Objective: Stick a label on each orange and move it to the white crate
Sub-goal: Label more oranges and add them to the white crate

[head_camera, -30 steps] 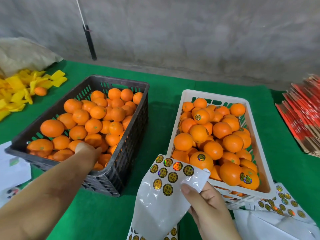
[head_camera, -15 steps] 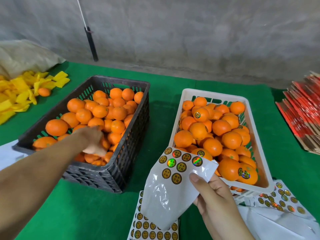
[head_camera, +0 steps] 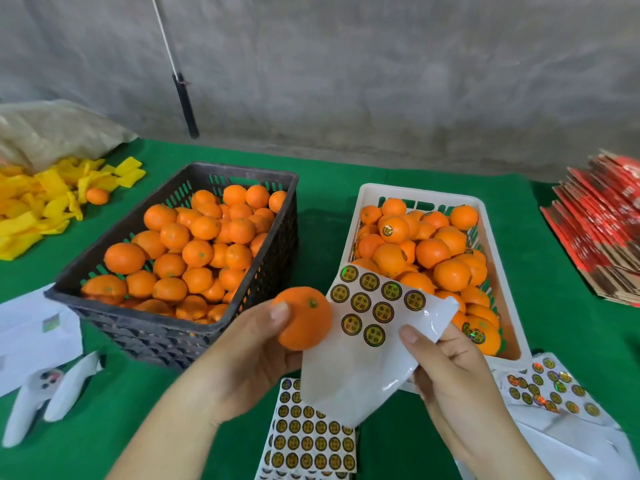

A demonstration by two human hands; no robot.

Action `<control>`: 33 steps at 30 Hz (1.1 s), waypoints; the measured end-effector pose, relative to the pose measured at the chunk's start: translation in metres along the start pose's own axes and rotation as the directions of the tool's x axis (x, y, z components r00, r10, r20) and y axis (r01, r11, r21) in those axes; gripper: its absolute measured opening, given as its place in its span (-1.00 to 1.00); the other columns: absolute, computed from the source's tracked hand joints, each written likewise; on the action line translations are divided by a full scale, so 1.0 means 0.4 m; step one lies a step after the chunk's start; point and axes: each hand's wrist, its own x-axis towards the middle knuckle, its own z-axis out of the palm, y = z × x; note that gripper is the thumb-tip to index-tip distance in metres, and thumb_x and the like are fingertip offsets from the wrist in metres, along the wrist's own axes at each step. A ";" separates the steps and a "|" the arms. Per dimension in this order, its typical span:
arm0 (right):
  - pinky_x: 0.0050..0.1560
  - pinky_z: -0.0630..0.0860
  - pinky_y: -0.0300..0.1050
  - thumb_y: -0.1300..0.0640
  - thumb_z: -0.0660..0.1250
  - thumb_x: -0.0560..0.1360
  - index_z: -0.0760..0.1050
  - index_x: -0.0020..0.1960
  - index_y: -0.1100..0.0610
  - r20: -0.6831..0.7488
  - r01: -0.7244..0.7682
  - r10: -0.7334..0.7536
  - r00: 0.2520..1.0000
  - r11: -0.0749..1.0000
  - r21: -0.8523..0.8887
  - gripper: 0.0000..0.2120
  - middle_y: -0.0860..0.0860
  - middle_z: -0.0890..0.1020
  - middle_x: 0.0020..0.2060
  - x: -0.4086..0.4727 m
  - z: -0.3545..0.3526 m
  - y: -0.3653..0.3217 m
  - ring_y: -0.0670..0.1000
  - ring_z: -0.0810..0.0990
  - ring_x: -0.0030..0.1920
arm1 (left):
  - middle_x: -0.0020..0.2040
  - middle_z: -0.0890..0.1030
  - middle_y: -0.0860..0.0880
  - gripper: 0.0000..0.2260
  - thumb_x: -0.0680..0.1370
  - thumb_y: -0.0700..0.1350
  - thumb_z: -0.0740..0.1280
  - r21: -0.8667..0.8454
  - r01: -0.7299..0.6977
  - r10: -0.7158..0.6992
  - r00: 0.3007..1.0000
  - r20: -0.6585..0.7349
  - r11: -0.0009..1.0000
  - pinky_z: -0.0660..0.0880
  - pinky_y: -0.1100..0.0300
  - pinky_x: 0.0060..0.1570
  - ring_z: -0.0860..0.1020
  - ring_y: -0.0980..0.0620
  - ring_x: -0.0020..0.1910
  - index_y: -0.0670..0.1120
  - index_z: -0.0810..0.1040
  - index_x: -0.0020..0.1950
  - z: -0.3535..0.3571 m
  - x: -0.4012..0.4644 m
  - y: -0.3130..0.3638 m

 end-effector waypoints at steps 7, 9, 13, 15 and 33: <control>0.37 0.30 -0.25 -0.05 0.54 0.52 0.33 0.49 -0.17 0.026 0.366 -0.711 0.703 0.330 -0.870 -0.37 -0.14 0.28 0.37 -0.030 0.006 0.008 -0.02 0.33 0.37 | 0.04 0.71 -0.11 -0.41 0.12 0.24 0.73 0.275 -0.147 0.155 0.988 -0.007 0.950 0.64 0.07 -0.02 0.68 -0.14 0.02 0.08 0.63 0.03 0.054 -0.043 -0.042; 0.30 0.34 -0.22 -0.02 0.45 0.53 0.48 0.41 -0.11 0.401 0.545 -0.714 0.574 -0.033 -0.838 -0.53 -0.08 0.38 0.30 -0.025 0.018 -0.007 0.03 0.35 0.27 | 0.06 0.70 -0.07 -0.38 0.18 0.23 0.71 0.342 -0.188 0.190 0.981 0.028 0.921 0.60 0.15 -0.09 0.68 -0.09 0.00 0.11 0.55 0.11 0.065 -0.058 -0.041; 0.18 0.43 -0.29 0.05 0.36 0.58 0.67 0.28 0.06 0.617 0.714 -0.484 0.621 0.024 -0.700 -0.70 -0.03 0.64 0.14 0.002 0.039 -0.054 -0.01 0.56 0.13 | 0.15 0.68 -0.09 -0.39 0.31 0.14 0.68 0.398 -0.305 0.277 0.952 0.128 0.865 0.62 0.12 -0.07 0.69 -0.09 0.02 0.13 0.37 0.16 0.075 -0.078 -0.025; 0.13 0.45 -0.38 0.01 0.35 0.56 0.69 0.24 0.07 0.610 0.709 -0.441 0.658 0.092 -0.699 -0.69 -0.04 0.67 0.10 0.005 0.042 -0.075 -0.09 0.59 0.10 | 0.22 0.65 -0.16 -0.39 0.33 0.11 0.68 0.414 -0.326 0.280 0.945 0.169 0.850 0.61 0.10 -0.06 0.69 -0.15 0.07 0.13 0.34 0.15 0.077 -0.085 -0.012; -0.17 0.52 -0.29 0.22 0.47 0.58 0.68 -0.06 -0.09 0.255 0.535 -0.542 0.801 0.458 -0.710 -0.80 -0.10 0.68 -0.19 0.000 0.034 -0.084 -0.05 0.64 -0.17 | 0.38 0.58 -0.16 -0.36 0.44 -0.08 0.63 0.490 -0.356 0.208 0.920 0.331 0.796 0.60 0.05 0.11 0.56 -0.23 0.34 0.12 0.25 0.29 0.062 -0.078 -0.018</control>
